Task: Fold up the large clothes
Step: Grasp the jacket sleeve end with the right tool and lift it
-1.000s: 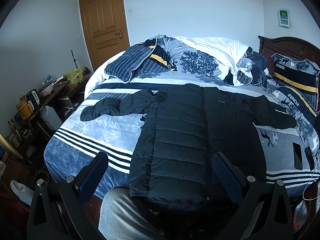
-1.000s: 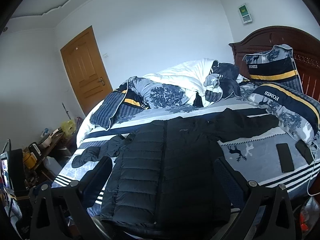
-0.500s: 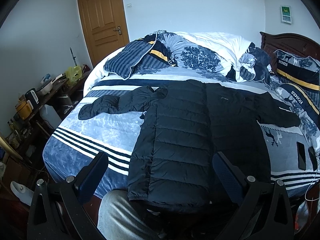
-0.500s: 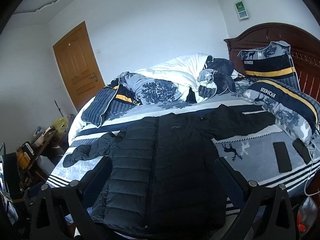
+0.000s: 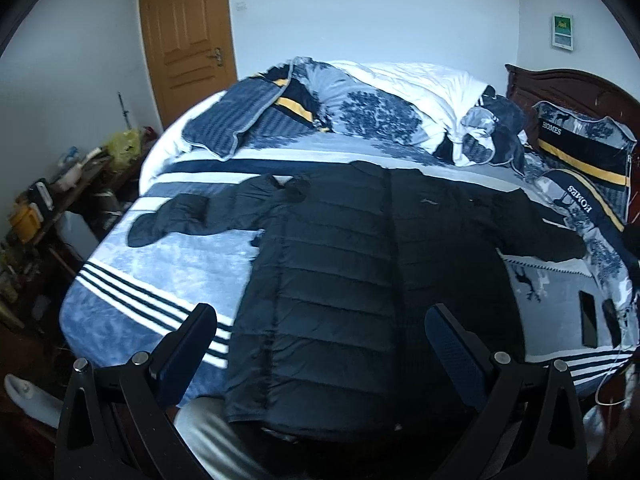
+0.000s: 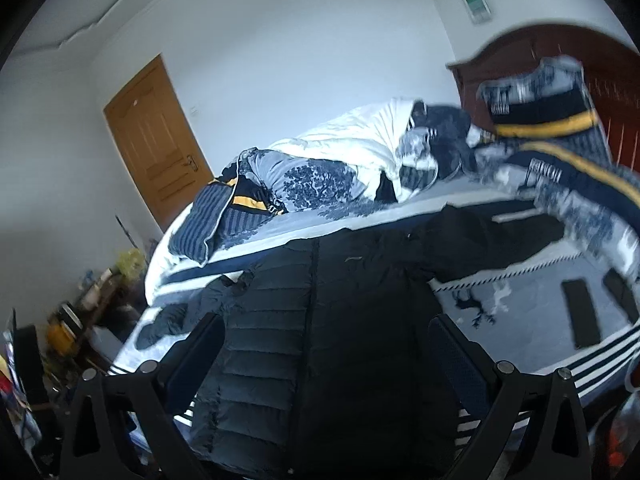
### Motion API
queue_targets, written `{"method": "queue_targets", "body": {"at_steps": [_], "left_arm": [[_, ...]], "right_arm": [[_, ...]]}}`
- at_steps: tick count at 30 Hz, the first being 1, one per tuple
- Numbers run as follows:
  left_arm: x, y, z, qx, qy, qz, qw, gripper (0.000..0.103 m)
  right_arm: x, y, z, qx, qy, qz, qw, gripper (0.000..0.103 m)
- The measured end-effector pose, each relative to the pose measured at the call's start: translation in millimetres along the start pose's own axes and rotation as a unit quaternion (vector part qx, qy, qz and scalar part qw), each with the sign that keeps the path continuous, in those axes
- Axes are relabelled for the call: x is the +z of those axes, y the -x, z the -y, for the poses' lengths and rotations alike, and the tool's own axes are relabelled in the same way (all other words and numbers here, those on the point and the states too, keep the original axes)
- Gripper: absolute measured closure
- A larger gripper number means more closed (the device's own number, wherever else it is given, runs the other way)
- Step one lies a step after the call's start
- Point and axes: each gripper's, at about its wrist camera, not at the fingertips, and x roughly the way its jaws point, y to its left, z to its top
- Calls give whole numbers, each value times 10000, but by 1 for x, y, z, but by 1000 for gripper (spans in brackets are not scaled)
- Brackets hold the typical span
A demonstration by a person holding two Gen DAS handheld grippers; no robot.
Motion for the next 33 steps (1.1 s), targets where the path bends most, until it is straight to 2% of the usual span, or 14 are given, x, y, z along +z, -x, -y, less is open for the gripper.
{"method": "queue_targets", "body": {"at_steps": [4, 6, 8, 10, 11, 12, 16, 19, 21, 24, 28, 29, 30, 33], "left_arm": [[11, -21, 27, -198, -182, 58, 9996, 0], [18, -37, 45, -340, -276, 2, 9990, 0], [27, -56, 69, -615, -364, -74, 9974, 0], [35, -74, 94, -869, -470, -102, 9951, 0], [39, -84, 110, -973, -540, -105, 9937, 0], [41, -92, 122, -1047, -597, -108, 9927, 0], [47, -135, 176, -1372, -858, -411, 9860, 0], [41, -160, 193, -1474, -932, -572, 9830, 0], [36, -176, 195, -1426, -967, -666, 9828, 0], [26, -196, 192, -1327, -946, -857, 9829, 0], [19, -214, 182, -1204, -844, -1065, 9834, 0], [18, -217, 179, -1162, -826, -1100, 9836, 0], [18, -221, 176, -1138, -806, -1133, 9837, 0], [19, -218, 163, -1108, -667, -1114, 9853, 0]], "right_arm": [[15, -32, 45, -159, -387, -85, 9991, 0], [25, -58, 75, -459, -530, -185, 9974, 0], [35, -77, 101, -482, -568, -248, 9969, 0], [52, -99, 131, -812, -428, -306, 9953, 0], [60, -108, 149, -722, -489, -347, 9956, 0], [70, -120, 173, -593, -680, -460, 9949, 1], [100, -164, 280, -848, -1581, -602, 9819, 1], [106, -208, 374, -1000, -2470, -831, 9603, 3], [103, -235, 437, -1499, -2918, -966, 9397, 15], [95, -274, 509, -1813, -3452, -1200, 9130, 25], [92, -312, 554, -1886, -3537, -1246, 9076, 37], [92, -317, 557, -1915, -3492, -1189, 9095, 62], [92, -321, 558, -2082, -3398, -1144, 9100, 79], [95, -319, 540, -2291, -3086, -1092, 9167, 96]]}}
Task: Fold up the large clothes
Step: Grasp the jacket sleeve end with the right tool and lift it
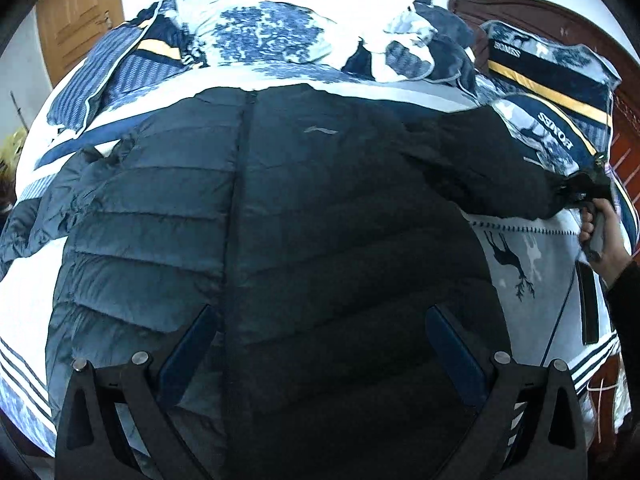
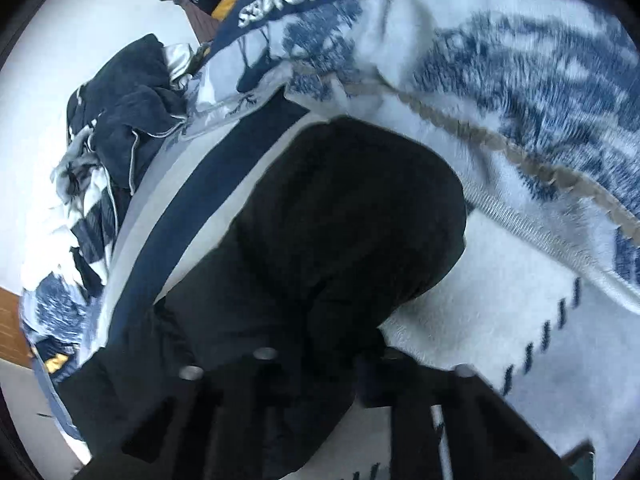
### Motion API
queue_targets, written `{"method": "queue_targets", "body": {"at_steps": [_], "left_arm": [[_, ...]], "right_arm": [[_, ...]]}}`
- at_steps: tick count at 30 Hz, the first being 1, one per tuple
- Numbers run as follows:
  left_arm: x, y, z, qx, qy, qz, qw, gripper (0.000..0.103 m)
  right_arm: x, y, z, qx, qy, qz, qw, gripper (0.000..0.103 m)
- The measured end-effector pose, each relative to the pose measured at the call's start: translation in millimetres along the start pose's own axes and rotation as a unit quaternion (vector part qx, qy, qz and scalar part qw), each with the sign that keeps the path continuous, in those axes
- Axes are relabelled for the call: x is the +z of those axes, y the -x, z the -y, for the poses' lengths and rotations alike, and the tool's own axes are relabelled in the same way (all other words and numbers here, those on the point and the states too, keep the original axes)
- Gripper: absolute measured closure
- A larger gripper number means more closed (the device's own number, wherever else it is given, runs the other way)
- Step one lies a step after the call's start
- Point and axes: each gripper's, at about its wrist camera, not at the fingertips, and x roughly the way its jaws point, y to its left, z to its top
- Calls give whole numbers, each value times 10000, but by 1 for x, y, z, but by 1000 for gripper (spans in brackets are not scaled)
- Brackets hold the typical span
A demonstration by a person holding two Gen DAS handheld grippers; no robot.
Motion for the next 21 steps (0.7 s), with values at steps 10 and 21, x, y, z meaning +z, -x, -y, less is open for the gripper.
{"method": "queue_targets", "body": {"at_steps": [10, 21], "left_arm": [[-9, 67, -52, -64, 596, 385, 9975, 0], [-43, 86, -166, 495, 1528, 419, 9861, 0]], "right_arm": [[-120, 220, -190, 1137, 3046, 1661, 9310, 97], [-375, 256, -331, 2815, 4538, 723, 8424, 97]]}}
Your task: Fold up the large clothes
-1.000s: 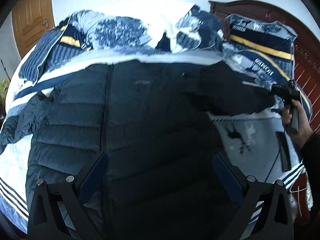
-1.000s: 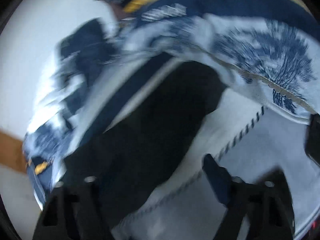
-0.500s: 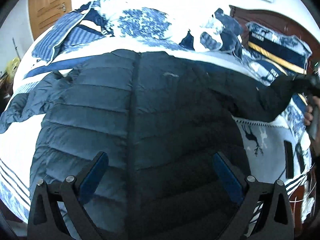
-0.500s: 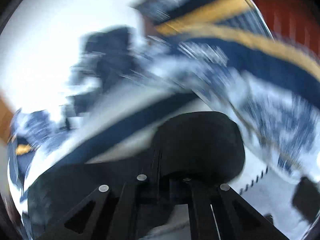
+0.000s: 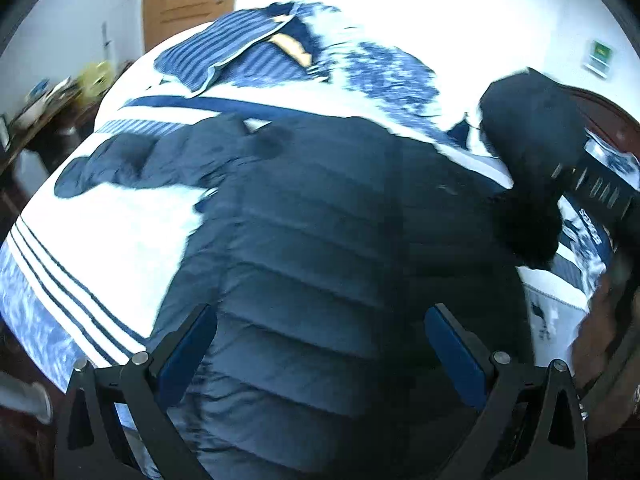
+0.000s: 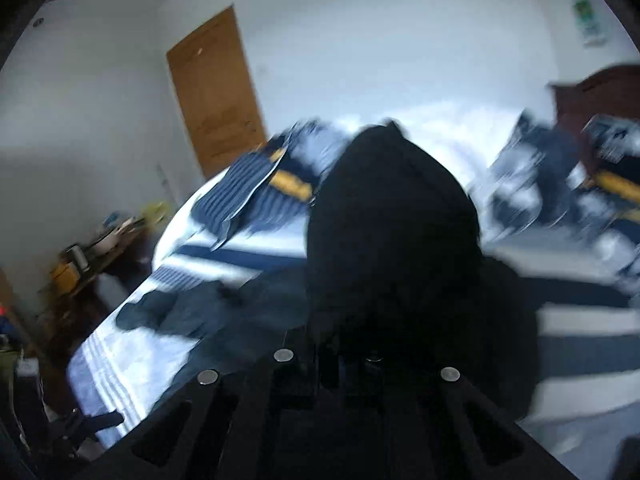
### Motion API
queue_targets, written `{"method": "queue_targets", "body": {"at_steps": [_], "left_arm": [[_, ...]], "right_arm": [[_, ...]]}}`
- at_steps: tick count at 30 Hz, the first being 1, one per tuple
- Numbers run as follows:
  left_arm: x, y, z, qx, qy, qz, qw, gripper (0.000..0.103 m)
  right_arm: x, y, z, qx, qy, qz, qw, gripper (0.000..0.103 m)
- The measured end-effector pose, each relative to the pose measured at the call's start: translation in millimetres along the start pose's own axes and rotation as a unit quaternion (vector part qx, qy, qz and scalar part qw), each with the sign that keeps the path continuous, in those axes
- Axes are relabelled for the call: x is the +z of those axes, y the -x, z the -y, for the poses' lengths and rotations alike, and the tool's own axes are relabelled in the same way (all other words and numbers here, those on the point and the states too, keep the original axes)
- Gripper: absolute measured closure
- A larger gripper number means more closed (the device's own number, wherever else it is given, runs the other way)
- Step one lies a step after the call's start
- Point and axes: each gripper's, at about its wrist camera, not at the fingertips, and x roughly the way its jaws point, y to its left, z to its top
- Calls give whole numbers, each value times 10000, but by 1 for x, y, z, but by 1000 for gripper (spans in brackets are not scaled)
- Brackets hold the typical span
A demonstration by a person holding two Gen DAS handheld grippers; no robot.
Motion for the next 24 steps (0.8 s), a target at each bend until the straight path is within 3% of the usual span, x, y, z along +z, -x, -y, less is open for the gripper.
{"method": "queue_targets", "body": {"at_steps": [5, 7, 8, 9, 10, 12, 19, 24], "left_arm": [[-6, -26, -32, 111, 269, -264, 9992, 0], [-10, -35, -39, 215, 301, -335, 9988, 0], [-11, -38, -40, 257, 287, -362, 9986, 0], [-12, -40, -40, 268, 267, -374, 9986, 0], [-13, -39, -41, 259, 259, -357, 9987, 0], [-17, -36, -38, 266, 236, -299, 9989, 0], [-22, -28, -12, 89, -28, -321, 9994, 0], [-27, -27, 13, -81, -177, -380, 9991, 0]], "right_arm": [[-64, -76, -40, 342, -358, -805, 9955, 93], [-88, -106, -45, 567, -442, -1307, 9888, 74], [-101, -122, -48, 702, -451, -1655, 9827, 46], [-112, -132, -46, 861, -566, -1917, 9760, 32], [-120, -131, -43, 1044, -718, -1991, 9718, 33], [-127, -119, -35, 1166, -902, -2001, 9686, 29], [-116, -14, -1, 549, -1268, -1317, 9816, 23], [-117, 31, 42, 226, -2014, -1107, 9730, 22]]}}
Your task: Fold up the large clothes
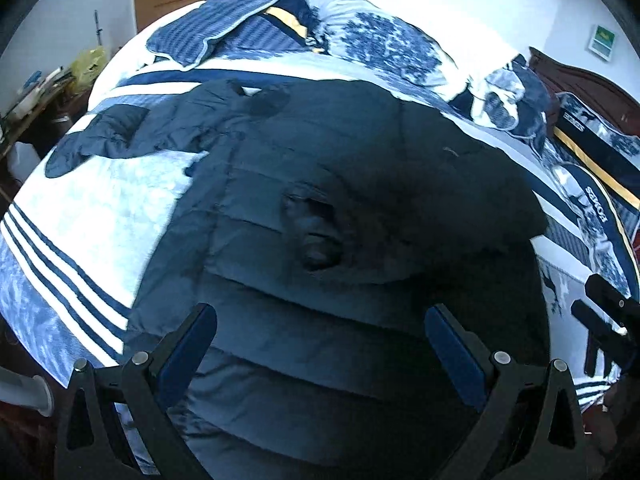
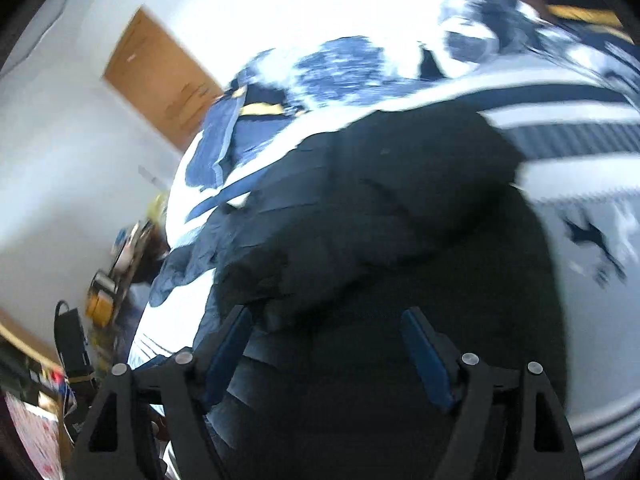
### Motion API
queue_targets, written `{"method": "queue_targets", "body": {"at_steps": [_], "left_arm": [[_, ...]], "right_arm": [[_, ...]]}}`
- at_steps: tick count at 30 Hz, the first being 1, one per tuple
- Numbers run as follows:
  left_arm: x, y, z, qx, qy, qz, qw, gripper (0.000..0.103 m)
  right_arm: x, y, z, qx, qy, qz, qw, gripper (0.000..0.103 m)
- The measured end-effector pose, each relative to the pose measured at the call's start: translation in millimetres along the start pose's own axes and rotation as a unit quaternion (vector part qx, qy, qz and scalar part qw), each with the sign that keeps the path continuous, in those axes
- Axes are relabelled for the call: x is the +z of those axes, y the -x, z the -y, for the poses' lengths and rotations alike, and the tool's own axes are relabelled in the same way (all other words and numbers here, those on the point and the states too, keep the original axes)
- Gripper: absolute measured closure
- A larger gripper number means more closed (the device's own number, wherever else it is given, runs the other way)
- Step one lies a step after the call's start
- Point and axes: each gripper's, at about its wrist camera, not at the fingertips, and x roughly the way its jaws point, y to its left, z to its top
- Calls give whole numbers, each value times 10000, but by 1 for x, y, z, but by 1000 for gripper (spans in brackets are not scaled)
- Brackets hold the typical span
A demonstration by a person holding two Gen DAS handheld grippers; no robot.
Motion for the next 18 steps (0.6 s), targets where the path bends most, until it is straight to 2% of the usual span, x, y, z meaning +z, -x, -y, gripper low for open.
{"method": "queue_targets", "body": {"at_steps": [6, 9, 11, 12, 13, 14, 15, 16, 18], "left_arm": [[12, -30, 22, -150, 27, -210, 9997, 0], [25, -48, 27, -143, 59, -154, 9998, 0], [34, -77, 24, -131, 219, -409, 9988, 0], [37, -88, 20, -132, 325, -495, 9982, 4], [41, -99, 14, -139, 455, -530, 9975, 12], [44, -106, 8, -79, 568, -540, 9969, 37], [49, -111, -2, -28, 724, -599, 9956, 60], [51, -112, -9, -144, 870, -607, 9942, 67], [58, -106, -26, -412, 1154, -448, 9915, 88]], "right_arm": [[18, 16, 72, 128, -1004, 131, 9948, 22], [39, 5, 100, 215, -1332, 84, 9908, 22], [57, -9, 115, 245, -1448, -23, 9892, 23], [67, -18, 123, 277, -1551, -59, 9875, 23], [75, -24, 128, 292, -1624, -87, 9863, 24], [87, -39, 133, 291, -1670, -173, 9854, 24], [97, -50, 138, 280, -1688, -258, 9849, 30], [106, -60, 143, 284, -1741, -300, 9839, 35], [122, -82, 153, 412, -1951, -441, 9789, 51]]}}
